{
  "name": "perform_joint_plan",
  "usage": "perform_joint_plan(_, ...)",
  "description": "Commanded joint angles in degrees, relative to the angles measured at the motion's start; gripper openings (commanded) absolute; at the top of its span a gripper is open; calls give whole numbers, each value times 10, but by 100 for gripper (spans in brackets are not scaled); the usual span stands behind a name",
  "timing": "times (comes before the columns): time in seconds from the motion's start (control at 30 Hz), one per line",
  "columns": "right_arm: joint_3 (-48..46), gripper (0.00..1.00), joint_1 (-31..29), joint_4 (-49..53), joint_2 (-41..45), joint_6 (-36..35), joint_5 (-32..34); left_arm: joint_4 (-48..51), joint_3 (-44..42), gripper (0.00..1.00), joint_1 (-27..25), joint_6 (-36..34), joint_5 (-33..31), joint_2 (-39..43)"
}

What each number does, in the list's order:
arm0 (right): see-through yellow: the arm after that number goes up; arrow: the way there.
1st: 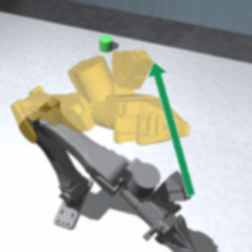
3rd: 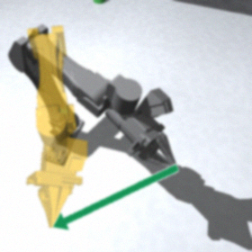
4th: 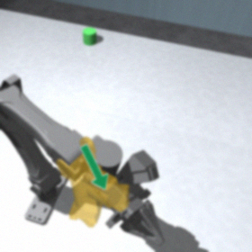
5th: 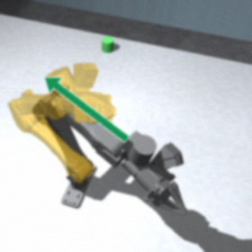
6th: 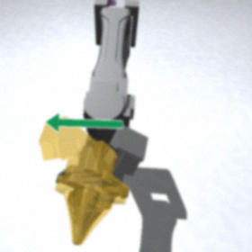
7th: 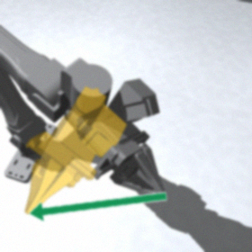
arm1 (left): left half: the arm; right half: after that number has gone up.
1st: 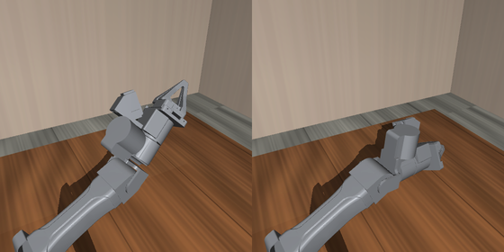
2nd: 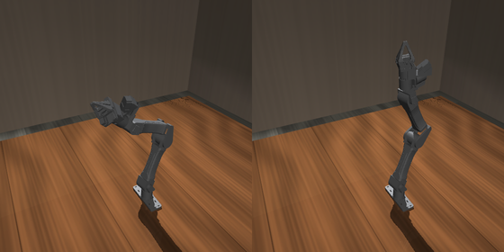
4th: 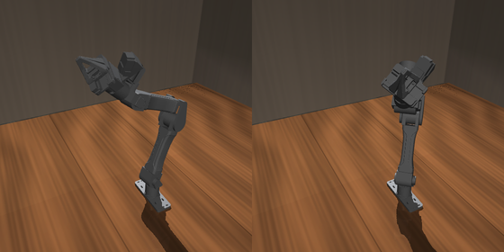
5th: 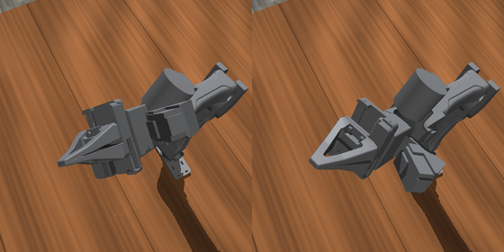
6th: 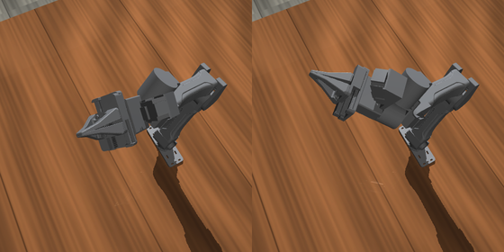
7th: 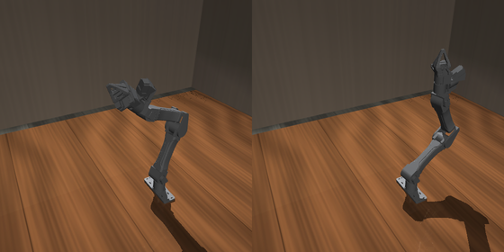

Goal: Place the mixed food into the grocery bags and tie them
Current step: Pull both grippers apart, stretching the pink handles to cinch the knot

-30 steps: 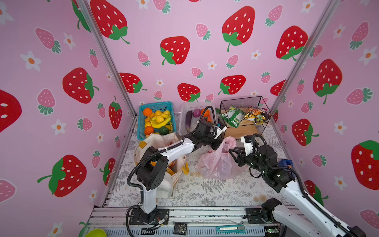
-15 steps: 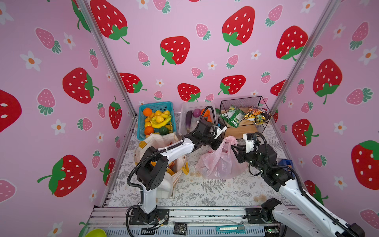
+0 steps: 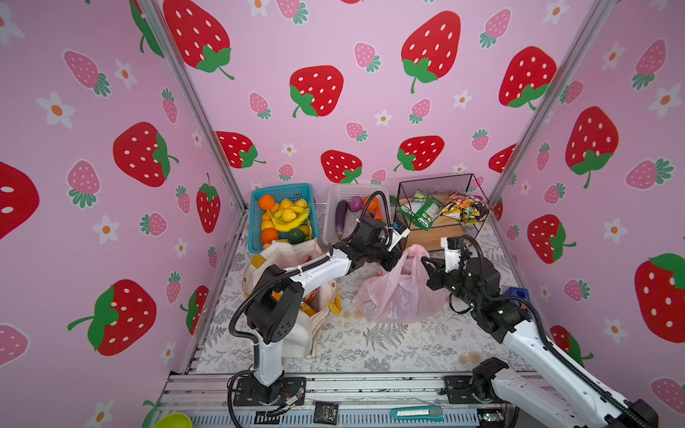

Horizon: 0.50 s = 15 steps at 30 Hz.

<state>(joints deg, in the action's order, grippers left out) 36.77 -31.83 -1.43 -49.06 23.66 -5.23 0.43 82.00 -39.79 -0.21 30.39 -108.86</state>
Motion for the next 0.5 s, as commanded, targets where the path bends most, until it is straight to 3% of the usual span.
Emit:
perform_joint_plan(0.0, 20, 0, 21, 28, 17, -14, 6, -1, -7, 0, 5, -1, -9, 32)
perform_joint_plan(0.23, 4, 0, 137, 116, 68, -30, -116, -68, -72, 0, 44, 57, -70, 93)
perform_joint_plan(0.47, -26, 0, 232, 103, 73, -15, -175, -60, -92, 0, 73, 78, -163, 116)
